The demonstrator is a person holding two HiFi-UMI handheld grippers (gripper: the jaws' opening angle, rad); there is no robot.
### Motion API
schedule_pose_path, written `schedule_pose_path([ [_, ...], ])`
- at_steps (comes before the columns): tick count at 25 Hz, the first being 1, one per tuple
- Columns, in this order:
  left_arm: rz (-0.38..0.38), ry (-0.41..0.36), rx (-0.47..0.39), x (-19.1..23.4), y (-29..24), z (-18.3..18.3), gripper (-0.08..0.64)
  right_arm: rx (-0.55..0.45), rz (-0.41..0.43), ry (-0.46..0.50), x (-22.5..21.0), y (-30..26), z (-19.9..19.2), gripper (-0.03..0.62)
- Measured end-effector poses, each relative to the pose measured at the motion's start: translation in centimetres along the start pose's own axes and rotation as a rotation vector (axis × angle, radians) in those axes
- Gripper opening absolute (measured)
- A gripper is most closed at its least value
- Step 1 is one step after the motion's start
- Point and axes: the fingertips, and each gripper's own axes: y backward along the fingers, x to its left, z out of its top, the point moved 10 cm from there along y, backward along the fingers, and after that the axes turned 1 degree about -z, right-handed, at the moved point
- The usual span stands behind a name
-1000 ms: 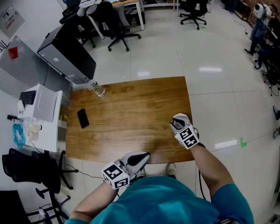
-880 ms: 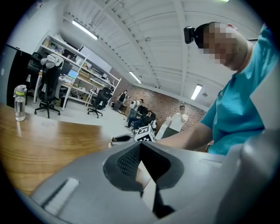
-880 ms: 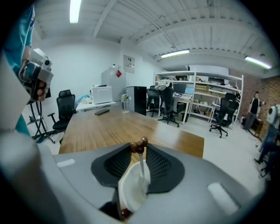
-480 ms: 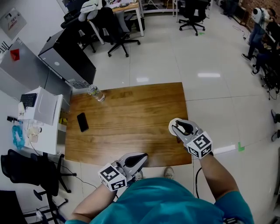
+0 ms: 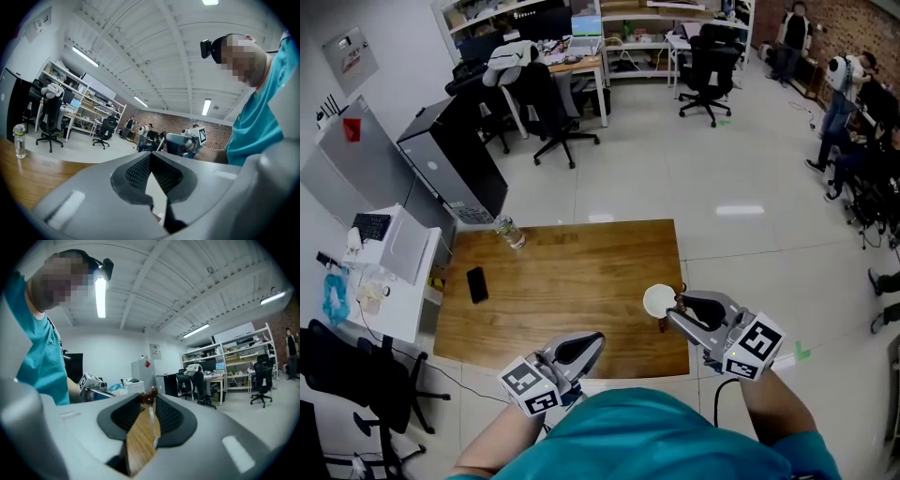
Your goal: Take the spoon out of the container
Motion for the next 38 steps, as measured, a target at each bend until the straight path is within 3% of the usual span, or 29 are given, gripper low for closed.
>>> schedule_pose_path([
  [5,0.021,0.017,-0.014,-4.2,1.4,0.3,-0.003,-0.017,0.074,0.023,5.2,2.7,1.8,0.101],
  [13,0.045,0.010,0.006,-7.3,2.3,-0.2,-0.003,-0.043,0.175,0.016,7.7,3.0,1.4,0.101],
  [18,0.049,0.008,-0.033,-5.2,10.5,0.6,-0.003,-0.033,0.234,0.036,13.6,-4.0,1.0,0.101],
  [22,0.032,0.007,-0.059,-1.6,21.6,1.8,-0.003,-0.081,0.281,0.000,20.6,-13.3,0.6,0.102],
  [29,-0.006,-0.065,0.013,4.9,39.5,7.0,-0.003,-0.125,0.266,-0.042,30.8,-29.5,1.2,0.103],
  [33,0.007,-0.043,-0.014,5.7,44.5,8.9,-0.003,-0.098,0.263,-0.022,34.4,-33.4,1.5,0.103],
  [38,0.013,-0.033,0.005,5.1,46.1,10.4,-0.003,-0.107,0.268,0.006,35.9,-34.7,3.0,0.103],
])
